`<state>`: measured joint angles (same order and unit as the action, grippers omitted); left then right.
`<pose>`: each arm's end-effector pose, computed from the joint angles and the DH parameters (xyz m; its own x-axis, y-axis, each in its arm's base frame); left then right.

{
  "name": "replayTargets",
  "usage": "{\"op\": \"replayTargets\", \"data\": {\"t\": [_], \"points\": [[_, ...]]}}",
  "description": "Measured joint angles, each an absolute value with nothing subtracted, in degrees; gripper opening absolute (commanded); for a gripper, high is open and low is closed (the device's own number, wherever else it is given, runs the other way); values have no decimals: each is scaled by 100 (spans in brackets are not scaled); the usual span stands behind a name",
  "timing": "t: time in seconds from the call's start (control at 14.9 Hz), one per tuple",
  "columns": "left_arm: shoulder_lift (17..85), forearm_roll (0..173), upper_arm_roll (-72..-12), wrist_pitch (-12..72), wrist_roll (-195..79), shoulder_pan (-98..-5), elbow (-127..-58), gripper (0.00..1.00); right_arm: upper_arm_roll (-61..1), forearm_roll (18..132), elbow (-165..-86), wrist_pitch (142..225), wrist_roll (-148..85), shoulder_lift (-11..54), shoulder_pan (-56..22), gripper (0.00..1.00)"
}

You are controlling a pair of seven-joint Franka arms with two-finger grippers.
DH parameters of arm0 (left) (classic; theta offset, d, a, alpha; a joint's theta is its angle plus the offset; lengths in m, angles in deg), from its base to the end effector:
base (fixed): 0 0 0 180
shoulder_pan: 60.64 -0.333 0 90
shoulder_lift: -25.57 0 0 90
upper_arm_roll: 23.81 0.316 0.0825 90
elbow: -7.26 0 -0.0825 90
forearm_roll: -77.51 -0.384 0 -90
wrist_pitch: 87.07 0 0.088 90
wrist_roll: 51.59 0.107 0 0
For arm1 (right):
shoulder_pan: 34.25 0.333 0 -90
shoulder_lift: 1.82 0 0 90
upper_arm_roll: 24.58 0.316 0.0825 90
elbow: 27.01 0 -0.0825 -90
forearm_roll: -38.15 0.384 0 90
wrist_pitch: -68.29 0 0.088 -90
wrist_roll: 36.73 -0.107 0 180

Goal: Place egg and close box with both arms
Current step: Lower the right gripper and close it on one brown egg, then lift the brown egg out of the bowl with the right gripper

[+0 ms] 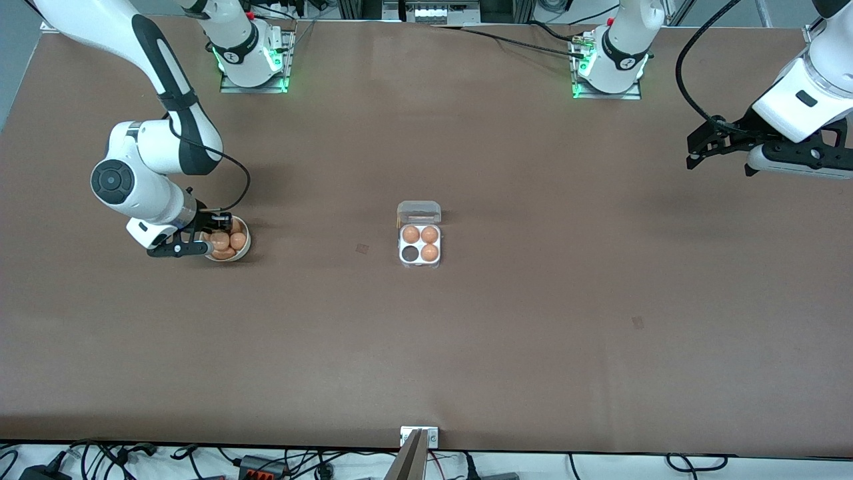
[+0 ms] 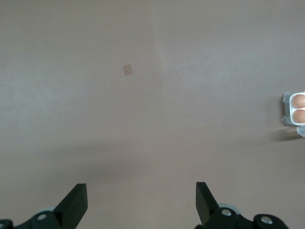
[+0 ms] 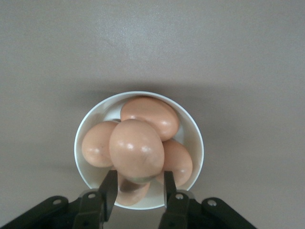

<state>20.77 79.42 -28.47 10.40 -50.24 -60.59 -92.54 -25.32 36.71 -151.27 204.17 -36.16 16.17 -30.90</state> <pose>0.5359 -0.0490 0.6003 0.9939 -0.1012 0.0434 -0.1023 -0.9944 0.0254 0.5514 0.0248 0.2389 0.9911 0.0734 -0.1113 0.0759 -0.9970 0.0183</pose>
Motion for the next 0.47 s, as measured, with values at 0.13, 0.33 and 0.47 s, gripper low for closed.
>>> {"op": "replayTargets", "data": {"t": [0.13,0.33,0.47], "points": [[2077,7942,-2847,1040,-5024,-6059,-9254,100,-2534,3667,-15122,20433,-3616,1623,-3090,47],[2077,7942,-2847,1040,-5024,-6059,-9254,100,-2534,3661,-15073,20446,-3615,1644,-3091,47],[2077,7942,-2847,1040,-5024,-6059,-9254,100,-2535,3660,-15030,20448,-3614,1670,-3091,47]]}}
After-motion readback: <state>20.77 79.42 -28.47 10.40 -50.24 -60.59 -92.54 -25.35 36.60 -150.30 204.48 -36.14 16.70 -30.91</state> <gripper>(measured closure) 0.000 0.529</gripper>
